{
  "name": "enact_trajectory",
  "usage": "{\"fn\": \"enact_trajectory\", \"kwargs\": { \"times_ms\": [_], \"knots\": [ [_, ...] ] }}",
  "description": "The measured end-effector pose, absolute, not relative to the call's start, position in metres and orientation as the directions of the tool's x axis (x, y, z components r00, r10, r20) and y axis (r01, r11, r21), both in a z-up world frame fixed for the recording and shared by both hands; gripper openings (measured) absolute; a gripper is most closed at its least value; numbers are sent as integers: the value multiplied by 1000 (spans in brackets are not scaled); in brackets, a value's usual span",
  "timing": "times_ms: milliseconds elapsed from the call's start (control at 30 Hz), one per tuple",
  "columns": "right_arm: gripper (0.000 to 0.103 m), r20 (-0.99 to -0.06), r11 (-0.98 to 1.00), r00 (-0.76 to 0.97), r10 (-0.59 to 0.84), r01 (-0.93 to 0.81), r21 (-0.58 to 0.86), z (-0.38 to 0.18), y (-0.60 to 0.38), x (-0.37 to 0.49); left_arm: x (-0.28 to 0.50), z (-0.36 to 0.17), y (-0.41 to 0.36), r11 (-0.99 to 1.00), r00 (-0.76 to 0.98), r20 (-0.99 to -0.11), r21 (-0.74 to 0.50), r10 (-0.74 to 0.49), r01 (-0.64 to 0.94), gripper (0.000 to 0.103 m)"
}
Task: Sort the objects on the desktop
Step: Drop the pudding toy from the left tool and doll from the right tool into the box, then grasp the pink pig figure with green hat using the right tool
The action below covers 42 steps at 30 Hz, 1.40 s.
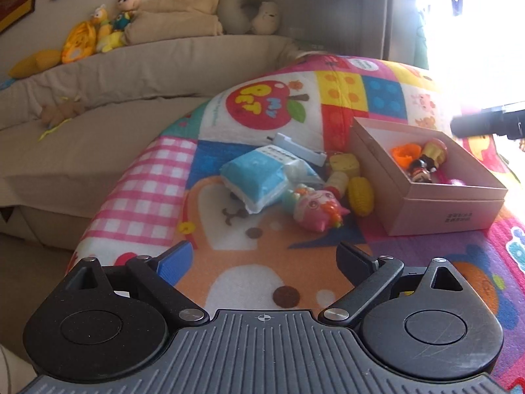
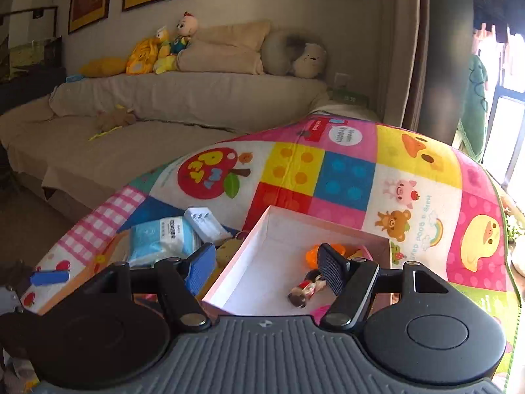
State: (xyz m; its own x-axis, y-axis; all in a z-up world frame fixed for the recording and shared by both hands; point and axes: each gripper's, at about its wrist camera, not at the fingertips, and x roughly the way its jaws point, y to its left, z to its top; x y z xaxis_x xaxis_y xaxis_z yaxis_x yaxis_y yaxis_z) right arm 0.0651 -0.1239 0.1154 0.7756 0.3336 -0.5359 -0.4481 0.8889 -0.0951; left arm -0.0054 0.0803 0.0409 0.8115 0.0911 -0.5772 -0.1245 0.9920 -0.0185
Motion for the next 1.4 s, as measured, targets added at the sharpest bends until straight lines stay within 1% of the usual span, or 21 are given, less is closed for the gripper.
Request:
{"fn": "enact_trajectory", "kwargs": {
  "times_ms": [67,100,133,233,367,400,500,533,567,667,800,1000,1033,1067,1100,1133,1167,1200,1233,1300,1400],
  "knots": [
    [66,-551,853,764,336,-494,-165,97,-102,54,-7,40,92,984,807,-578,-36,122,-175,98],
    [59,-560,827,754,344,-526,-200,85,-87,46,-9,40,98,979,805,-578,-44,136,-197,98],
    [57,-570,799,741,355,-557,-227,74,-72,40,-11,41,106,974,804,-575,-52,153,-223,98],
    [57,-570,716,727,384,-624,-313,44,-31,25,-20,44,129,955,798,-566,-61,206,-290,99],
    [59,-546,685,759,355,-609,-400,14,14,35,-27,43,151,938,785,-571,-71,242,-340,99],
    [62,-553,696,760,341,-600,-395,9,21,44,-28,42,155,936,783,-573,-75,242,-344,100],
    [63,-607,741,735,302,-582,-335,-6,34,77,-27,39,158,937,782,-579,-83,232,-340,99],
    [52,-629,749,717,299,-585,-311,-9,34,84,-26,38,157,939,781,-582,-84,225,-333,99],
    [48,-647,754,698,307,-593,-282,-9,33,86,-25,37,155,942,781,-585,-82,220,-326,100],
    [47,-657,739,653,377,-639,-212,-3,17,70,-16,33,148,949,773,-599,-70,207,-308,100],
    [47,-660,719,622,421,-672,-175,6,-24,35,-4,29,132,961,776,-608,-74,167,-265,99],
    [48,-663,832,678,318,-535,-147,10,-112,14,28,27,94,990,811,-581,-62,68,-128,99],
    [48,-659,858,696,285,-492,-149,10,-127,13,35,27,86,994,817,-576,-58,43,-94,99],
    [49,-654,878,710,262,-457,-145,10,-139,11,42,26,80,996,819,-573,-53,24,-66,96],
    [54,-647,899,723,244,-419,-130,10,-152,8,51,25,71,999,818,-575,-42,3,-33,85],
    [65,-639,914,731,237,-390,-108,9,-162,5,59,23,65,999,812,-584,-35,-10,-13,79],
    [72,-630,926,740,234,-367,-87,9,-170,2,68,22,59,999,801,-598,-30,-29,14,71],
    [80,-611,943,760,223,-327,-62,6,-182,-2,73,21,54,999,794,-606,-30,-51,42,70],
    [82,-600,954,772,208,-296,-50,3,-188,-5,77,21,49,997,791,-606,-29,-78,76,70],
    [82,-604,966,771,202,-259,-8,-4,-200,-5,78,20,37,988,791,-599,-6,-125,152,70],
    [83,-613,973,764,204,-228,40,-11,-210,-4,80,17,23,981,787,-603,36,-130,189,70]
  ]
}}
